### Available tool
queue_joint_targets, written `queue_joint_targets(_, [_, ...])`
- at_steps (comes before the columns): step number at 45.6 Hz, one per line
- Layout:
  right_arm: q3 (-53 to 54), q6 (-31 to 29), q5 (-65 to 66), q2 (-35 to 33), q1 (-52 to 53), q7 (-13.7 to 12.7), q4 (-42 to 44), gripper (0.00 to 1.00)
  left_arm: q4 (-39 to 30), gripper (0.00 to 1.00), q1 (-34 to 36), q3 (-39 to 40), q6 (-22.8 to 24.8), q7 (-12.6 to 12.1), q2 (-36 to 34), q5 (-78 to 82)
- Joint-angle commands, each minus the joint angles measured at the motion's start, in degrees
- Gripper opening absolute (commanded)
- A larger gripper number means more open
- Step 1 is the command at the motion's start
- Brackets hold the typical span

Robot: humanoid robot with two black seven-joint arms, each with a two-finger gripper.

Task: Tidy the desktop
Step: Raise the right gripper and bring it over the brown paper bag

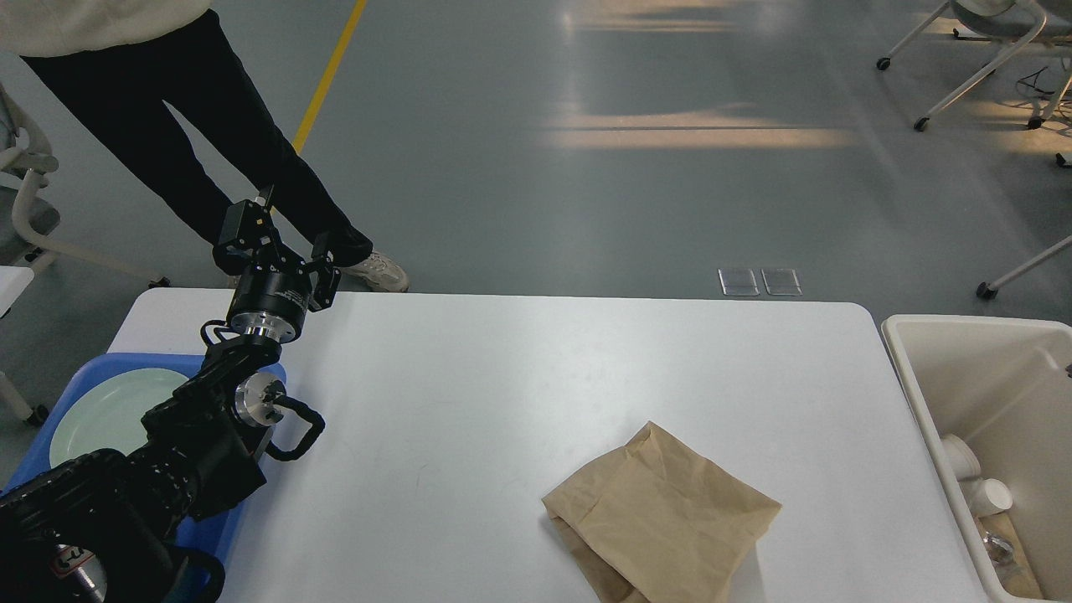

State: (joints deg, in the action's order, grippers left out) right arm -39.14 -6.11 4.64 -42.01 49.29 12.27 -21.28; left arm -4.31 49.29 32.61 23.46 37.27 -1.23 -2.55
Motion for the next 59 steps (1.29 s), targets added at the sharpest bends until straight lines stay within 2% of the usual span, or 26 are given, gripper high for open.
queue_joint_targets(1, [-1.89, -1.88, 0.45, -0.88, 1.42, -0.05, -3.41, 1.0, 0.0, 0.97, 0.01, 0.0, 0.01, 0.0, 0.0, 0.0])
queue_joint_targets(5, [-5.49, -5.04, 1.07, -2.11, 5.2, -0.05, -4.64, 1.0, 0.0, 0.97, 0.01, 0.0, 0.01, 0.0, 0.0, 0.0])
queue_joint_targets(18, [-19.2, -20.6, 1.07, -3.43, 23.12, -0.05, -12.64, 1.0, 0.0, 0.97, 0.01, 0.0, 0.01, 0.0, 0.0, 0.0])
queue_joint_targets(31, [-28.53, -35.1, 1.95, 0.78, 39.3, -0.14, -18.62, 1.0, 0.0, 0.97, 0.01, 0.0, 0.01, 0.0, 0.0, 0.0])
queue_joint_targets(52, [-31.26, -45.3, 6.69, 16.25, 55.21, -0.75, -20.46, 1.0, 0.0, 0.97, 0.01, 0.0, 0.01, 0.0, 0.0, 0.0])
queue_joint_targets(59, [-31.08, -47.68, 8.54, 20.56, 61.36, -0.67, -24.59, 1.0, 0.0, 0.97, 0.01, 0.0, 0.01, 0.0, 0.0, 0.0])
